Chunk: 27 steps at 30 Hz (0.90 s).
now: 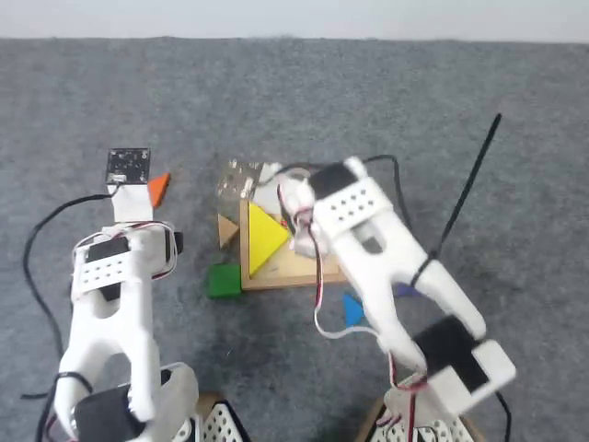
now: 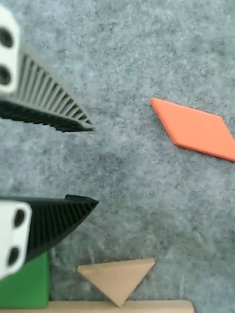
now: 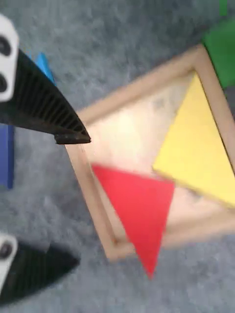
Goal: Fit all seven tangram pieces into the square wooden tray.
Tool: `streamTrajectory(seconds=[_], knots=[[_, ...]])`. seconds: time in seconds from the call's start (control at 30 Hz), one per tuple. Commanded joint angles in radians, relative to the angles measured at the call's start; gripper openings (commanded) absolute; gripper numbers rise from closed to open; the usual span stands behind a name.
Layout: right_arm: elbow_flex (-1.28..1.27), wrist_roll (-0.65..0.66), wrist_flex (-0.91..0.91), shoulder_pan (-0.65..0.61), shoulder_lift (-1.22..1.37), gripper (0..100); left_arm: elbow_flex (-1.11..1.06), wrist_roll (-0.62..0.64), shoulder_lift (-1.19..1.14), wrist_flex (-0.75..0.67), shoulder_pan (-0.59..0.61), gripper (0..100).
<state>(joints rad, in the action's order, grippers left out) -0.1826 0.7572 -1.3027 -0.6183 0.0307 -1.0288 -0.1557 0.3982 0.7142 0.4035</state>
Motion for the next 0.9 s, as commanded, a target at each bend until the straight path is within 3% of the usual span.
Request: streamTrajectory(seconds=[0.0,0.1,0.2,0.5,0.87], knots=[[-0.184,-0.161,0.165,-0.045,-0.14,0.0,0.01,-0.011,0.04,-0.026,0.006,20],[-0.292,-0.259,0.346,-0.059,-0.131,5.9,0.008,-0.011,0.04,-0.026,0.006,20],[-0.336,-0.298,0.472,-0.058,-0.073,5.1,0.007,-0.011,0.04,-0.026,0.006,20],[-0.224,-0.301,0.475,0.03,0.13,2.3,0.007,-0.011,0.04,-0.026,0.006,20],[-0.143,-0.245,0.475,0.099,0.153,2.4,0.005,-0.011,0.04,-0.026,0.006,20]])
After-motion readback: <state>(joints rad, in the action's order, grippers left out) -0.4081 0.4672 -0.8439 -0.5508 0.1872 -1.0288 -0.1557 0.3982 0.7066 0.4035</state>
